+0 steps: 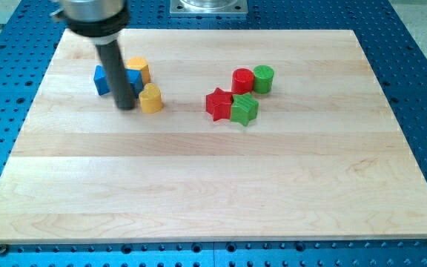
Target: Push the yellow heart to the top left side of the red star
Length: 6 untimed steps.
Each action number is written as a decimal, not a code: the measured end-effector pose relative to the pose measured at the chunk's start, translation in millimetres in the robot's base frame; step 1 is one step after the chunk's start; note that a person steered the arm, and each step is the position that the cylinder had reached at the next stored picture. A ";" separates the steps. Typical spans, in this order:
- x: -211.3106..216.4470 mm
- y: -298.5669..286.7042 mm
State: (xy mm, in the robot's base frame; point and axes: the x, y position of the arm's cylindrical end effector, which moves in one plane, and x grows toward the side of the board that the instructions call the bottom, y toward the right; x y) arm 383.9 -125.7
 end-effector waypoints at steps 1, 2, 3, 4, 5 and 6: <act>-13.6 30.1; 20.4 -27.6; 18.3 3.4; 13.7 47.5; 25.4 88.6; 5.8 59.7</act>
